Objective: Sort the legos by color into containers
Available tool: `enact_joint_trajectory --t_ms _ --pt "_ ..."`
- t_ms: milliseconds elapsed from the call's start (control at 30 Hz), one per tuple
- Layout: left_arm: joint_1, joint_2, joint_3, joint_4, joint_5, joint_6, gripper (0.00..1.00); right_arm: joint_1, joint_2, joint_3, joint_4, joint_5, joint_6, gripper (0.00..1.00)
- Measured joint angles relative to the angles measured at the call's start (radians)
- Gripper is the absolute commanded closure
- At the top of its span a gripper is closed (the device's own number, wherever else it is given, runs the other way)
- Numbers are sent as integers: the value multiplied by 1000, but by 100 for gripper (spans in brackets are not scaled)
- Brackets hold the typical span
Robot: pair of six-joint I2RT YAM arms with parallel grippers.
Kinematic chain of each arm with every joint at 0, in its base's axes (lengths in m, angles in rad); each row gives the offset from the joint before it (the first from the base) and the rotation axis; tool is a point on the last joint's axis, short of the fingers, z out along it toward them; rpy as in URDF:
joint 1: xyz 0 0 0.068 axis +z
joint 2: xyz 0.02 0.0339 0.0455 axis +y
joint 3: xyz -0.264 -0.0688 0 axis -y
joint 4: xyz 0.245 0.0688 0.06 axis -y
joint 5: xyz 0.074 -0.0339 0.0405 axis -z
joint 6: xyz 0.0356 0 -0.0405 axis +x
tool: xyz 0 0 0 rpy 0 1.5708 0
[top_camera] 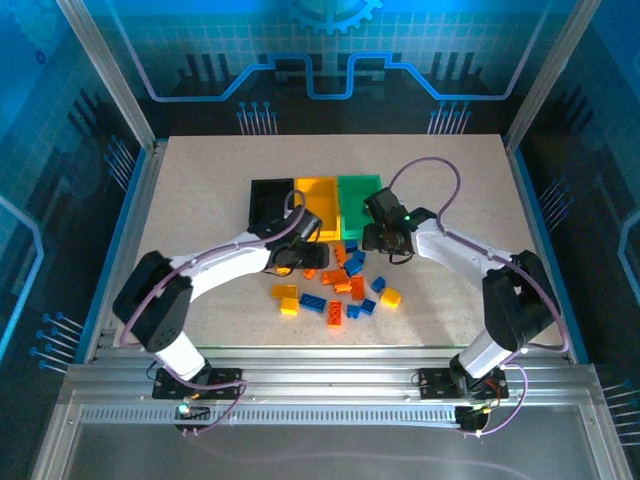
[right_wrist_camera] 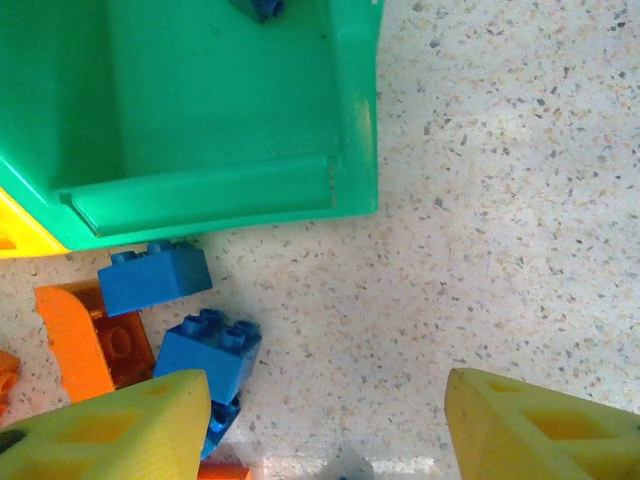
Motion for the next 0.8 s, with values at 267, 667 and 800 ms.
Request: enact_joint_trajectory --t_ms 267,667,800 --pt "-60 146 53 -40 -121 74 46 -18 -89 -57 12 -4 8 34" --pt "-80 164 58 -40 -168 81 71 -37 -133 -80 19 -7 15 34" --pt "-85 156 58 -40 -170 78 84 -44 -138 -86 18 -7 19 34"
